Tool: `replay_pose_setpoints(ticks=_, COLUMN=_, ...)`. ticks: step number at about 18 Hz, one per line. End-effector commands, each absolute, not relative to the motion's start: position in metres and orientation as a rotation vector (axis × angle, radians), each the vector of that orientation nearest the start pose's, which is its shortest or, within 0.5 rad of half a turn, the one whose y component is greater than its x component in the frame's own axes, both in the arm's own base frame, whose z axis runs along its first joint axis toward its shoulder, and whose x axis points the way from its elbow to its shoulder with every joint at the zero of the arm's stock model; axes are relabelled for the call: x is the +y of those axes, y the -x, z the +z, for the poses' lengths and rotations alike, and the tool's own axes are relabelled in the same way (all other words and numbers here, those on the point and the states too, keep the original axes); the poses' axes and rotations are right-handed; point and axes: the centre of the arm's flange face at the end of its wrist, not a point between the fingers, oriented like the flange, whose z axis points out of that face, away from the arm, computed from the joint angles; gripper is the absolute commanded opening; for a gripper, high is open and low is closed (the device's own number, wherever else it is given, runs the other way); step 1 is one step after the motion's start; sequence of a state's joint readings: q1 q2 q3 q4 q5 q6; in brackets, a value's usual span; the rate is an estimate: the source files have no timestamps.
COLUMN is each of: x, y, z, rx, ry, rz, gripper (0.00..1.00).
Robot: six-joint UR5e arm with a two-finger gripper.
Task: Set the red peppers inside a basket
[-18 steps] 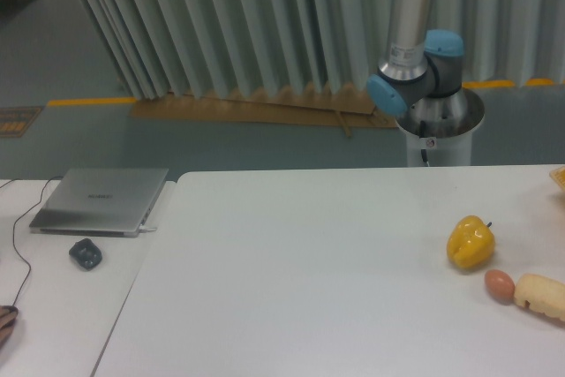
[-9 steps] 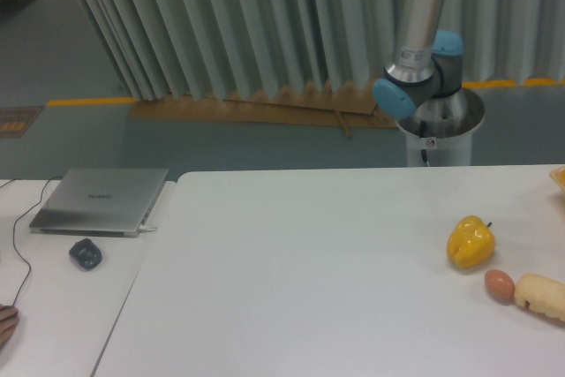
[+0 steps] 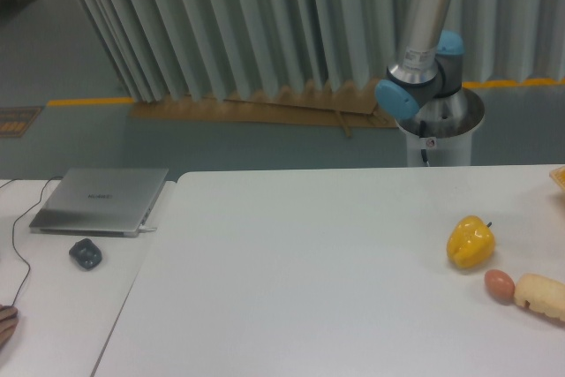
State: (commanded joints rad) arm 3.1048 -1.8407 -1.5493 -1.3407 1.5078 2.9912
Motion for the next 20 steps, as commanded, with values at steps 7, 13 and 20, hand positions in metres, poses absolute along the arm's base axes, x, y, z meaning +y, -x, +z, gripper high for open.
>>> replay_pose_setpoints(ticks=7, x=0.174, y=0.580, z=0.373, rx=2.082, ry=2.271, rz=0.027, gripper=1.00)
replay_pose_setpoints(ticks=13, x=0.179, y=0.578, z=0.373, rx=2.092, ry=2.260, rz=0.025, gripper=1.00)
replay_pose_setpoints(ticks=20, x=0.207, y=0.566, z=0.383, rx=2.041, ry=2.330, rz=0.027, gripper=1.00)
